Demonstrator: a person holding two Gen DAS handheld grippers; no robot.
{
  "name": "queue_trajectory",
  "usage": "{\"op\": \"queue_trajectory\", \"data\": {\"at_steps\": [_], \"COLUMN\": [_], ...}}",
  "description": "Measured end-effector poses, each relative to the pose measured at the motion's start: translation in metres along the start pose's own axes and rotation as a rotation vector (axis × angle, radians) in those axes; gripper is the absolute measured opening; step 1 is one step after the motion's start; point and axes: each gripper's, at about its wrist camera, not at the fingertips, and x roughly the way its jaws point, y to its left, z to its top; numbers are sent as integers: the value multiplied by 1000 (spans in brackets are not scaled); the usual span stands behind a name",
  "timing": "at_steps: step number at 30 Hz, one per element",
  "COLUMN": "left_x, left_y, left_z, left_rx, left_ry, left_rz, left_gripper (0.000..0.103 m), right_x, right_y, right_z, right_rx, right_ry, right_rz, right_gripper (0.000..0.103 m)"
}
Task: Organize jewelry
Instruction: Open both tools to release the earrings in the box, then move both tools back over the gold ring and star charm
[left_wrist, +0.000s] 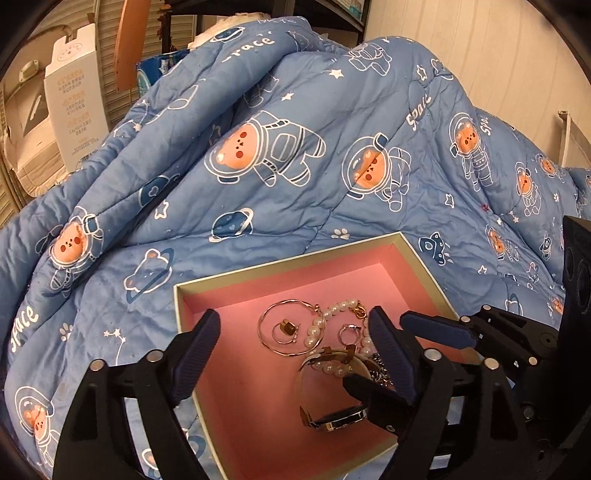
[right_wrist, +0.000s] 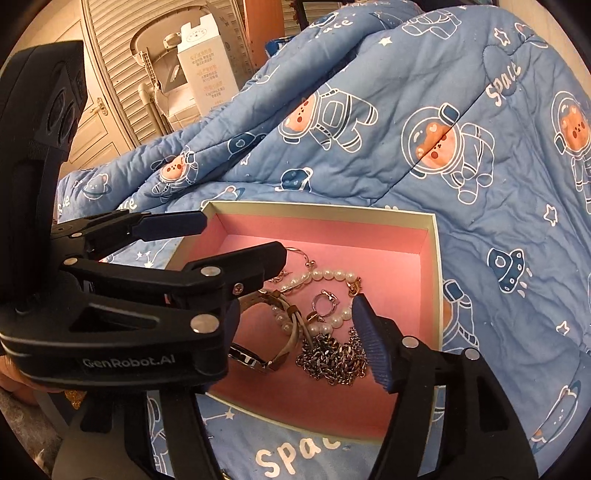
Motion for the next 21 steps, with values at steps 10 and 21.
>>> {"op": "queue_trajectory", "data": {"at_steps": [10, 21], "left_x": [-47, -93], "left_y": [26, 47], "left_z": [-28, -95], "left_rx": [-117, -103], "left_ry": [-117, -132], "left_rz": [18, 52], "left_gripper": [96, 96], "right_x": [-44, -67], "right_y": [18, 36], "right_z": [-21, -81], "right_rx": [15, -31], "right_ry": [-102, -78], "right_rz": [7, -47], "right_gripper": [78, 78]}}
